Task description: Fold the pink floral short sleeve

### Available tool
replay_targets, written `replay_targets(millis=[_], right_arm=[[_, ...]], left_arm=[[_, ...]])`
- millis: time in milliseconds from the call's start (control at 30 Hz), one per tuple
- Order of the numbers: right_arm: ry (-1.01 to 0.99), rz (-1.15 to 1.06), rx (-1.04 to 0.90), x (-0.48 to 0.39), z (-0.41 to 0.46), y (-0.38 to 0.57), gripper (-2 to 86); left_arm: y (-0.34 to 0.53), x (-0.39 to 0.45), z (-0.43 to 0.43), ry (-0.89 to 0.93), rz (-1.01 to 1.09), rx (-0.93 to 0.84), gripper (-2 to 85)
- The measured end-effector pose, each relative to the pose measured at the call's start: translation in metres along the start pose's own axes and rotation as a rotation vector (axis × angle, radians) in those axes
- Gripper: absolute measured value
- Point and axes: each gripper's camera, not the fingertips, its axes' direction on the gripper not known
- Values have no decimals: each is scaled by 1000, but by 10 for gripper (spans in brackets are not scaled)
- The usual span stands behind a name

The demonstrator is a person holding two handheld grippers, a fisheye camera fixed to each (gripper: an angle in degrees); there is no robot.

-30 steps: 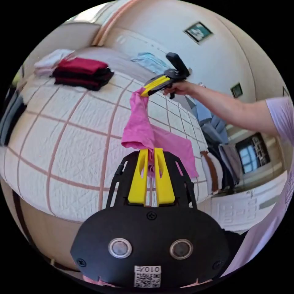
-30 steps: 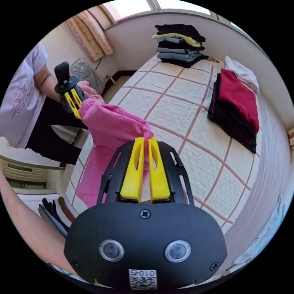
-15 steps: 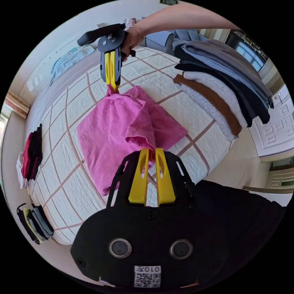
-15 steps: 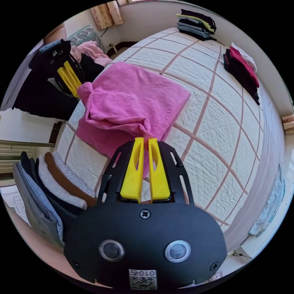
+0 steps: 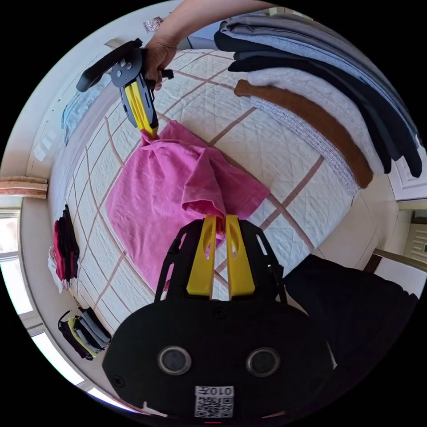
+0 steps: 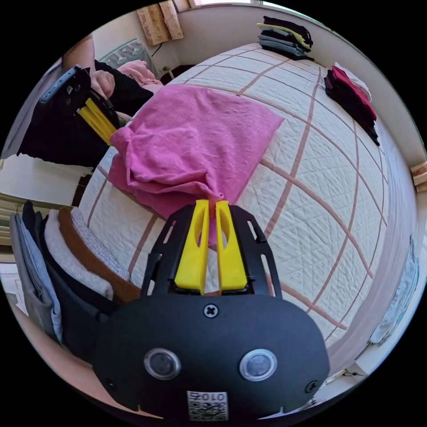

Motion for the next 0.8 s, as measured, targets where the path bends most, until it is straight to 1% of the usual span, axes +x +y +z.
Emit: replay_targets(millis=[133,400,500,567,600,667,733,800], right_arm=[[-11,19,22,-2,-5,16,44],[-6,42,5,-11,-9,35,41],[6,66,-91,-14,-1,40,44],[-20,98,-192,-16,0,50,45],[-18,116,-196,-16,-4,52,44],[1,206,-186,-16,-26,63,42],[48,302,-184,-15,-43,69,40],[69,458,-138,-9,-63,71,40]], left_arm=[[-1,20,22,-13,19,6,36],[2,55,64,-84,101,13,46],[3,65,82,-88,132,-4,55],[5,70,88,-67,155,1,58],[8,71,88,-46,162,18,60],[17,74,81,-3,194,65,62],[32,82,70,81,280,122,64],[42,82,61,59,280,148,64]])
